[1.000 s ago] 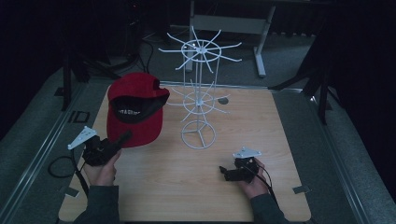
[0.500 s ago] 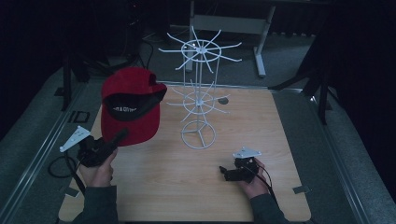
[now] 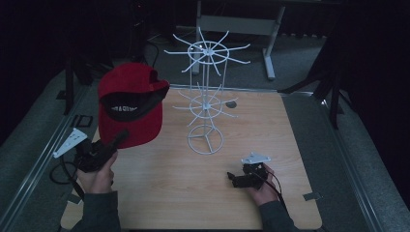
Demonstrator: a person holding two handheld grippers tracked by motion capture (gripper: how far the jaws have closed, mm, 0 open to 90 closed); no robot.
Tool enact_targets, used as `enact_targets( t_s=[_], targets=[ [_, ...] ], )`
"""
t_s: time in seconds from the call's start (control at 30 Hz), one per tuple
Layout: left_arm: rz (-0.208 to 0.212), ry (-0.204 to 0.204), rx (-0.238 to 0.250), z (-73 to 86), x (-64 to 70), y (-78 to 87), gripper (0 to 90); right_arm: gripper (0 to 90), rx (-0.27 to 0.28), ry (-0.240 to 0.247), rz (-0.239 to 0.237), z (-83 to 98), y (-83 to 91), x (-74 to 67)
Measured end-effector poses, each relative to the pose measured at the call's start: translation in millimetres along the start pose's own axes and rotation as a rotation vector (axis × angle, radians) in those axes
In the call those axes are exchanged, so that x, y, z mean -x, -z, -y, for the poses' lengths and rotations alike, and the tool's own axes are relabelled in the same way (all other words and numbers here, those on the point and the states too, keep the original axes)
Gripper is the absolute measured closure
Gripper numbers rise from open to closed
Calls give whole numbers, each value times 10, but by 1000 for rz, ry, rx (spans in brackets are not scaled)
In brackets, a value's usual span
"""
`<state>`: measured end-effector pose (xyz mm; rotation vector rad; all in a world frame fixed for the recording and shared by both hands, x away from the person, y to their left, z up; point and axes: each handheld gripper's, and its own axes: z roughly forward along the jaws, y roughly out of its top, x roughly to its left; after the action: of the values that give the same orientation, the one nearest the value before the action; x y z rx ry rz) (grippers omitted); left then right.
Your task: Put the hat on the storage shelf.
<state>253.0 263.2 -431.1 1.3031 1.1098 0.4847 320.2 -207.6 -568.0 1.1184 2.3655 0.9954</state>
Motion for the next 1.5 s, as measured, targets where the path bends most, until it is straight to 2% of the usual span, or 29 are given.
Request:
enact_targets(
  t_s=[0.47, 0.87, 1.5],
  targets=[
    [5, -3, 23, -107, 22, 28, 847, 112, -1, 0, 0, 1, 2, 0],
    [5, -30, 42, -238, 74, 27, 847, 113, -1, -2, 0, 1, 2, -1],
    [-4, -65, 98, -448, 164, -14, 847, 113, -2, -1, 1, 0, 3, -1]
  ],
)
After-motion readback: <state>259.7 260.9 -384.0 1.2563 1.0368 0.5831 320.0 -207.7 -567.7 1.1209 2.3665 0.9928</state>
